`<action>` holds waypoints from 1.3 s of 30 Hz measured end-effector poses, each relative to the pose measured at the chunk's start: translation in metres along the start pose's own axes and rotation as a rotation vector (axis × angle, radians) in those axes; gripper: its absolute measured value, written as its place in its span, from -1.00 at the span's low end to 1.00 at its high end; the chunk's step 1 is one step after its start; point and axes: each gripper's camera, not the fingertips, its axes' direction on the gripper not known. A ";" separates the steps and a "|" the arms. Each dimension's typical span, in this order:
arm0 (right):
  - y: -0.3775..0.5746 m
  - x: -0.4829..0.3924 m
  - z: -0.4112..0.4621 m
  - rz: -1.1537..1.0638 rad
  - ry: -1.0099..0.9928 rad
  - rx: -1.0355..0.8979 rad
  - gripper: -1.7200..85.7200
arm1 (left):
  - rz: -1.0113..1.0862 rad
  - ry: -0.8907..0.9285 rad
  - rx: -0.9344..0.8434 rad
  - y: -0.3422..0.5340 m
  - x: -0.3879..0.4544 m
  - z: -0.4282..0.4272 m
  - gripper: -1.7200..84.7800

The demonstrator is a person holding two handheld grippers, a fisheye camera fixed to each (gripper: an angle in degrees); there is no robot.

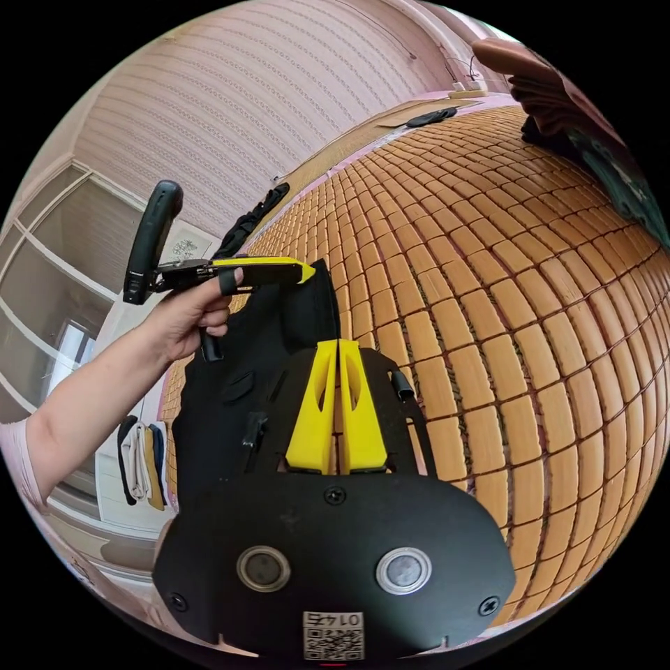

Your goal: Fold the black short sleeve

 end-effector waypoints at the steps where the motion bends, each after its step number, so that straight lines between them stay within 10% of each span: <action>1: 0.001 0.001 -0.001 -0.003 0.003 0.002 -0.97 | 0.037 -0.019 -0.012 -0.005 0.006 0.001 -0.86; 29: 0.006 0.003 -0.001 0.004 0.028 0.082 -0.96 | -0.049 -0.079 0.218 0.021 0.002 -0.052 -0.83; 39: -0.007 -0.012 0.001 0.076 -0.024 0.095 -0.96 | -0.258 -0.155 0.357 0.282 -0.053 -0.182 -0.86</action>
